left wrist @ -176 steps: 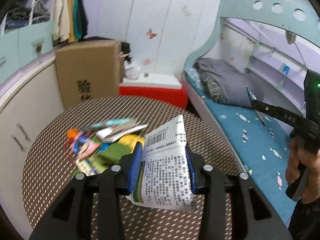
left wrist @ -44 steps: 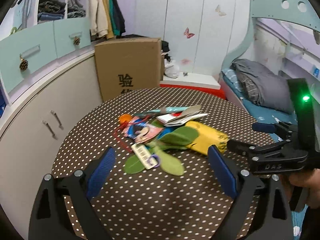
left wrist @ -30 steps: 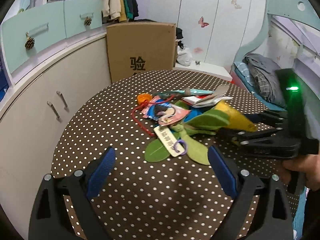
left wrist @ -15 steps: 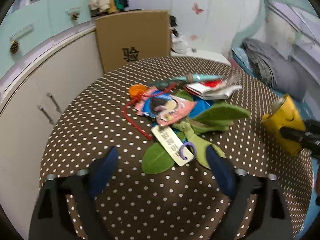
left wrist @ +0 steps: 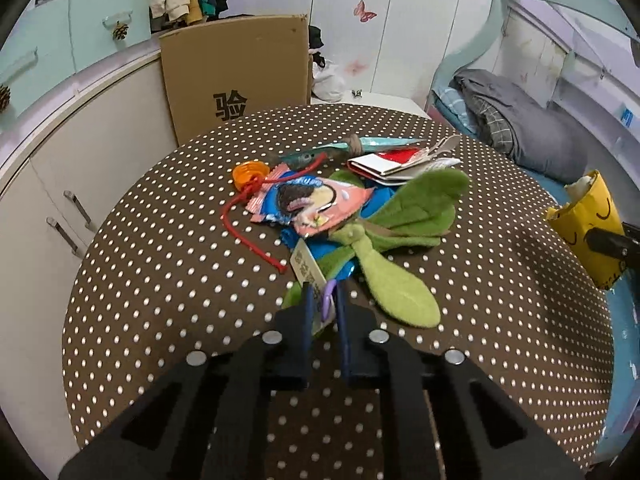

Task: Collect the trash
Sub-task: 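Grasp the yellow bag with the right gripper while the left grasps the white tag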

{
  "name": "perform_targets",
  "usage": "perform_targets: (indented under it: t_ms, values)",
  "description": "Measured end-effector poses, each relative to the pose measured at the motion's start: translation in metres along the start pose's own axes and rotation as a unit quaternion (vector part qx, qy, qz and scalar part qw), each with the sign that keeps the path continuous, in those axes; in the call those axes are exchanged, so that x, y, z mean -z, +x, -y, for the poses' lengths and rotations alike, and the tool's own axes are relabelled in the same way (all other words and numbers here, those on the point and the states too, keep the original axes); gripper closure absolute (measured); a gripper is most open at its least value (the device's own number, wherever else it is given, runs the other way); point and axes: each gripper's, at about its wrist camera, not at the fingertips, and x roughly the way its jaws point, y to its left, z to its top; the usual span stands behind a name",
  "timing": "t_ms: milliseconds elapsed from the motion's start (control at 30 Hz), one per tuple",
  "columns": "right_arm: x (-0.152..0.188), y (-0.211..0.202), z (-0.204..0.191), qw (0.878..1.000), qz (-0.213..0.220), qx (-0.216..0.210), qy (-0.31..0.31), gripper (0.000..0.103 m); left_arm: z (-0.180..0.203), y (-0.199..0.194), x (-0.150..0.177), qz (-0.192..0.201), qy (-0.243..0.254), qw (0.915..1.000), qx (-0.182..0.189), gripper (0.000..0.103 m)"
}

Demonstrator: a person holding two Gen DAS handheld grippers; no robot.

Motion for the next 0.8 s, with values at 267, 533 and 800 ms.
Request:
perform_targets:
  t_ms: [267, 533, 800]
  values:
    - [0.006, -0.014, 0.008, 1.000, 0.007, 0.006, 0.005, 0.050, -0.012, -0.028, 0.020, 0.013, -0.019, 0.9997, 0.002, 0.095]
    - [0.009, -0.025, 0.019, 1.000, 0.017, 0.010, 0.015, 0.050, -0.009, -0.037, 0.026, 0.015, -0.005, 0.9999, -0.001, 0.103]
    - [0.017, -0.031, 0.026, 1.000, 0.018, 0.015, 0.021, 0.050, 0.020, -0.030, 0.021, 0.024, 0.039, 0.9990, -0.002, 0.042]
